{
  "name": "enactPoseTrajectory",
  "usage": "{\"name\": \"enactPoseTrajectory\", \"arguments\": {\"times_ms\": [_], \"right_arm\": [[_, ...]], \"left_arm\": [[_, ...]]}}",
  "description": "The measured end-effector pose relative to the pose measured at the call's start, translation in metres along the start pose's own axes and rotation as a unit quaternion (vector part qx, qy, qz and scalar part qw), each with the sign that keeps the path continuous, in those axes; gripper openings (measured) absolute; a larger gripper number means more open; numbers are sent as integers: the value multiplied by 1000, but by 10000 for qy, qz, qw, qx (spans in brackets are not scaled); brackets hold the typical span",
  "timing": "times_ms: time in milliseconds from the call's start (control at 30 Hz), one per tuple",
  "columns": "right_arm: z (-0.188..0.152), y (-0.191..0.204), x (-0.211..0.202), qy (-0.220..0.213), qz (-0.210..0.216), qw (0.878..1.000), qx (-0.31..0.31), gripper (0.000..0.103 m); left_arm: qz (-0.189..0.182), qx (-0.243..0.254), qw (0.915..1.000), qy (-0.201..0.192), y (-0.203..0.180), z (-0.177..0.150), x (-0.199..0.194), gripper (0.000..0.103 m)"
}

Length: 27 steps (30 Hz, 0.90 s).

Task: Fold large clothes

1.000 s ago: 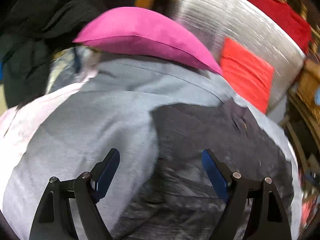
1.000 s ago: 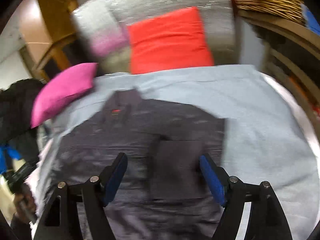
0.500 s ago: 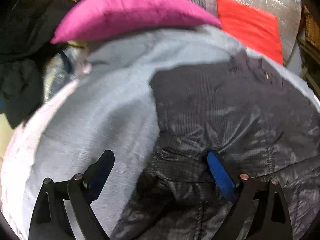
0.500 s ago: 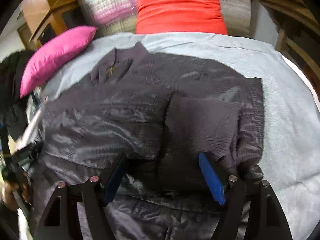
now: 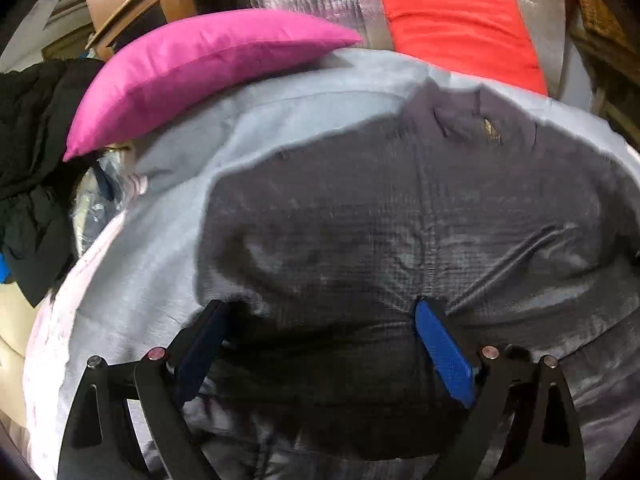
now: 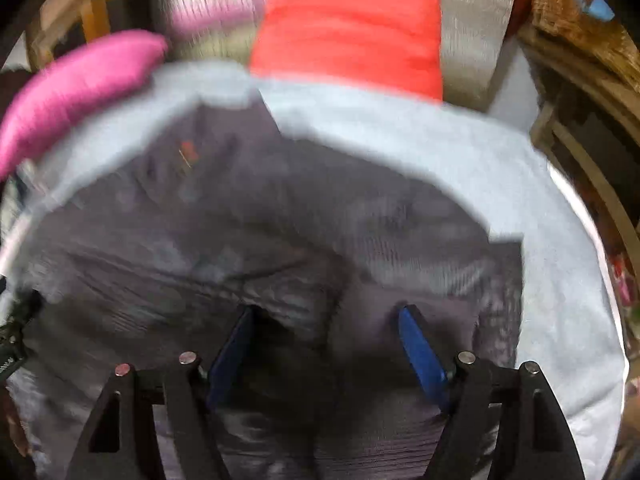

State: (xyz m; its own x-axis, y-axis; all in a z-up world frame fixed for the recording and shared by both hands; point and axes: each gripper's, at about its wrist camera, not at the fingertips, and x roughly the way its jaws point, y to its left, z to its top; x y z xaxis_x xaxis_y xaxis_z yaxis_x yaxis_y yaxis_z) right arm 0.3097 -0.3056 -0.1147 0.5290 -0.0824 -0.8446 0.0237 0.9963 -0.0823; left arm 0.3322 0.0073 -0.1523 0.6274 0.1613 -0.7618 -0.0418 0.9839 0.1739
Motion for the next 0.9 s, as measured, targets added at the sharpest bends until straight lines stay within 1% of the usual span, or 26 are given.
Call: {"name": "enactPoseTrajectory", "arguments": {"times_ms": [33, 100, 133, 200, 267, 300, 367, 400, 433, 467, 500, 533, 600, 633, 667, 733, 833, 900], "right_arm": [[-4, -2, 0, -78, -34, 10000, 17, 84], [-6, -2, -2, -58, -72, 10000, -13, 84], [-4, -3, -4, -9, -39, 10000, -1, 84], [1, -9, -10, 41, 140, 9997, 198, 84], [4, -19, -31, -196, 466, 9973, 532, 84], [0, -23, -41, -294, 616, 9956, 642, 84], [-18, -39, -69, -504, 1185, 9851, 1137, 84], [-24, -42, -75, -529, 1363, 9808, 1288, 84], [-36, -48, -82, -535, 1694, 9718, 1549, 84], [-43, -49, -84, -518, 1819, 9676, 1670, 84], [-51, -48, -86, -493, 1820, 9666, 1735, 84], [-55, -46, -86, -506, 1740, 9687, 1695, 84], [-59, -28, -89, -619, 1231, 9830, 1218, 84], [-58, -16, -88, -645, 922, 9899, 859, 84], [-57, -9, -86, -671, 659, 9938, 590, 84], [-57, 3, -78, -712, 194, 9971, 208, 84], [-66, 9, -55, -438, -100, 9989, -137, 84], [-70, 15, -51, -473, -261, 9978, -390, 85]], "left_arm": [[66, 27, 10000, -59, -1, -1, -1, 100], [87, 68, 9999, -35, -1, -1, 2, 100], [60, 42, 10000, -8, 0, -1, 0, 100], [-133, -113, 9998, 81, 9, 2, -6, 100], [-277, -269, 9993, 6, 19, 1, -19, 100], [-334, -401, 9986, -131, 25, -1, -31, 100], [-513, -672, 9960, -305, 36, -3, -45, 100], [-665, -854, 9935, -348, 41, -4, -51, 100], [-758, -998, 9915, -340, 42, -5, -55, 100], [-792, -1083, 9905, -306, 41, -4, -57, 100], [-795, -1089, 9905, -280, 38, -3, -57, 100], [-774, -1024, 9914, -272, 31, -3, -59, 100], [-657, -796, 9941, -335, 15, -3, -60, 100], [-562, -653, 9956, -356, 6, -3, -60, 100], [-483, -539, 9967, -361, 0, -4, -57, 100], [-284, -300, 9988, -279, -13, -7, -46, 100], [-133, -44, 9999, 28, -26, -19, -23, 100], [-66, 67, 9999, -90, -30, -27, -21, 100]]}}
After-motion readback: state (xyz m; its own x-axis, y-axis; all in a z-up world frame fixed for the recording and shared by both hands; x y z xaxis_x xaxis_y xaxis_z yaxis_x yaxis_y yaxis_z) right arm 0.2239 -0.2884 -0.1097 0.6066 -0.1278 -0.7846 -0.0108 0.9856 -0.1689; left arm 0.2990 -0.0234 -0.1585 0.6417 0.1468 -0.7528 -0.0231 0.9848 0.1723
